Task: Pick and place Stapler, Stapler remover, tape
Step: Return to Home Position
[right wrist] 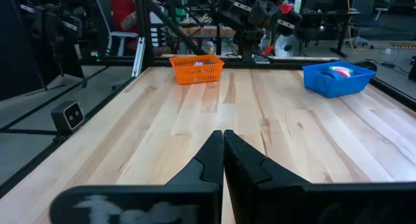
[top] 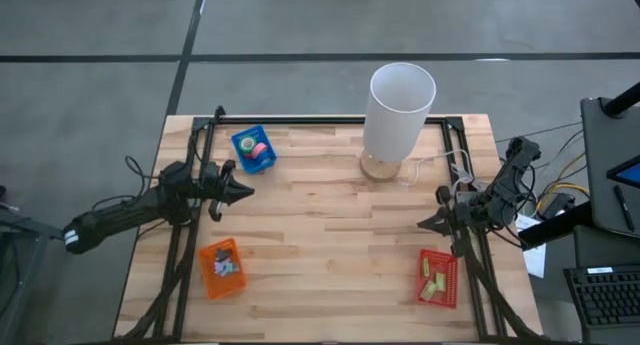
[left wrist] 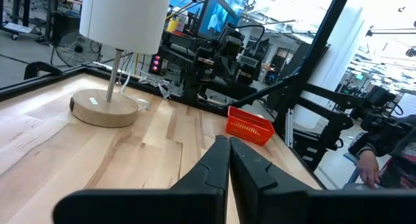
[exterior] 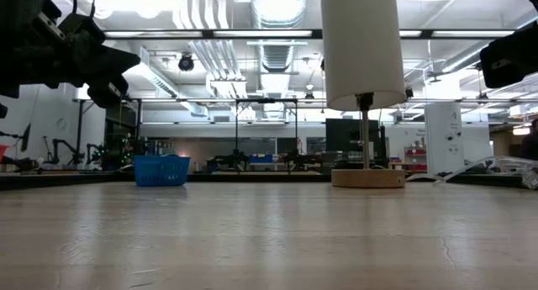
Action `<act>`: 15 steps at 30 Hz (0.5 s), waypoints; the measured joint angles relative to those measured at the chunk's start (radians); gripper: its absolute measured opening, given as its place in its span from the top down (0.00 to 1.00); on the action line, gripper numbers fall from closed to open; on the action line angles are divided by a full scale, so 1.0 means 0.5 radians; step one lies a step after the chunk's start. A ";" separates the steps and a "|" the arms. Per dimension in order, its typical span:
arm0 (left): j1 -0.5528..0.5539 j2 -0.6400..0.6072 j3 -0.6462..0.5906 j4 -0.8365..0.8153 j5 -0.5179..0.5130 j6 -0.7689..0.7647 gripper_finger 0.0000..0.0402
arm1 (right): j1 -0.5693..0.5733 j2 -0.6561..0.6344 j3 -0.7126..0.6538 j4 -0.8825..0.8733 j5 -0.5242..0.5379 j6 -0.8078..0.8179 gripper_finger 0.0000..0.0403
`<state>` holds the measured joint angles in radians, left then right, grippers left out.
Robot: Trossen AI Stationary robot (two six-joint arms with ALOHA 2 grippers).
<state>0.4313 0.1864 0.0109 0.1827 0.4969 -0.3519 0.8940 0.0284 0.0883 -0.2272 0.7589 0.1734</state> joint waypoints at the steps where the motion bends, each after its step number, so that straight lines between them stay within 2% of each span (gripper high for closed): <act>1: 0.000 0.000 0.000 0.000 0.000 0.000 0.96 | 0.000 0.000 0.000 0.000 0.000 0.000 0.98; 15: 0.000 0.000 0.001 0.000 0.000 0.000 0.97 | 0.000 0.000 0.001 0.001 0.000 -0.001 0.98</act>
<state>0.4313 0.1864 0.0113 0.1825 0.4969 -0.3519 0.8940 0.0284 0.0887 -0.2268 0.7589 0.1730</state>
